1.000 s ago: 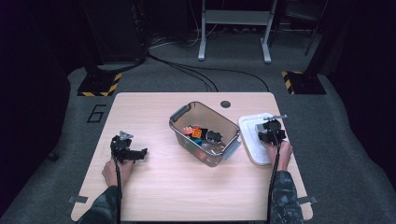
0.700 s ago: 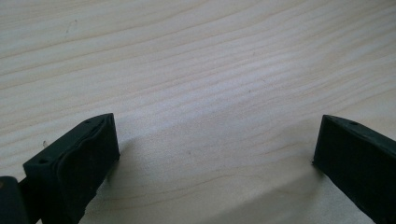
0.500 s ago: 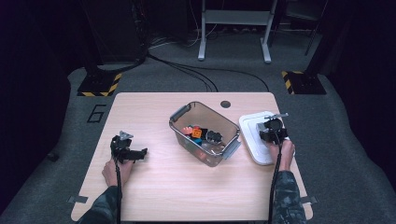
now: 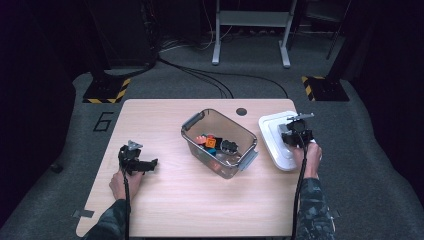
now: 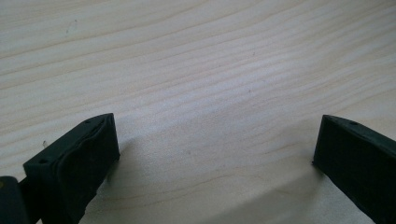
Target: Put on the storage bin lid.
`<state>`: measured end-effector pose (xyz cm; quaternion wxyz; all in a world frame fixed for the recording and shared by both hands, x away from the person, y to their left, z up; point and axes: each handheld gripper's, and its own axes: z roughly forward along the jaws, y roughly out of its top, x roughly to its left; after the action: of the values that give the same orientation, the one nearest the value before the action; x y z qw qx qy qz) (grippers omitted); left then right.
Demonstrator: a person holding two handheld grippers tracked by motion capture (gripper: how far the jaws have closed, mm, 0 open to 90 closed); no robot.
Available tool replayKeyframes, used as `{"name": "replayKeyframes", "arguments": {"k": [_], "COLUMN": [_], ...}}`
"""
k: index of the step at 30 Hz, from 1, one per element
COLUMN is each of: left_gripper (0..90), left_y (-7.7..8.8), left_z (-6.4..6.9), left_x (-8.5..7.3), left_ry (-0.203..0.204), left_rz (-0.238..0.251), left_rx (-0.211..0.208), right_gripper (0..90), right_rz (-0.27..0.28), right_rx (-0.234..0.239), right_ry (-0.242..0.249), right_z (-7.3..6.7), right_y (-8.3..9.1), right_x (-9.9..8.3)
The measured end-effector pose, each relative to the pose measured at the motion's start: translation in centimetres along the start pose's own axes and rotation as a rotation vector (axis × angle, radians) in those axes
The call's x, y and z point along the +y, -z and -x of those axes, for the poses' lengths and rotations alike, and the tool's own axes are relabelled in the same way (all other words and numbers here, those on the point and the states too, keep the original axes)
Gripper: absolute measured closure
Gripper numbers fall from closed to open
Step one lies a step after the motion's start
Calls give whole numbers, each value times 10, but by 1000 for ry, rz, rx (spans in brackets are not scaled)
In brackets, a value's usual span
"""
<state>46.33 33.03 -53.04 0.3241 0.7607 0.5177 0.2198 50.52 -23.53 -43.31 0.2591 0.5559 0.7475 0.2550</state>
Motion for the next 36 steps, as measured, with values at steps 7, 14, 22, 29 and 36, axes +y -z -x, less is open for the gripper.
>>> {"name": "replayKeyframes", "arguments": {"k": [7, 14, 22, 29, 36], "left_gripper": [0, 0, 0, 0, 0], "left_y": [0, 0, 0, 0, 0], "left_z": [0, 0, 0, 0, 0], "left_x": [0, 0, 0, 0, 0], "left_ry": [1, 0, 0, 0, 0], "left_rz": [1, 0, 1, 0, 0], "left_rx": [0, 0, 1, 0, 0], "right_gripper": [666, 667, 667, 666, 666], "right_rz": [14, 33, 61, 89, 98], "right_rx": [-6, -22, -6, 40, 101], "right_ry": [27, 36, 56, 99, 156], "right_z": [2, 4, -1, -16, -43], "right_y": [13, 30, 47, 65, 78], "right_x": [17, 37, 58, 79, 95]}}
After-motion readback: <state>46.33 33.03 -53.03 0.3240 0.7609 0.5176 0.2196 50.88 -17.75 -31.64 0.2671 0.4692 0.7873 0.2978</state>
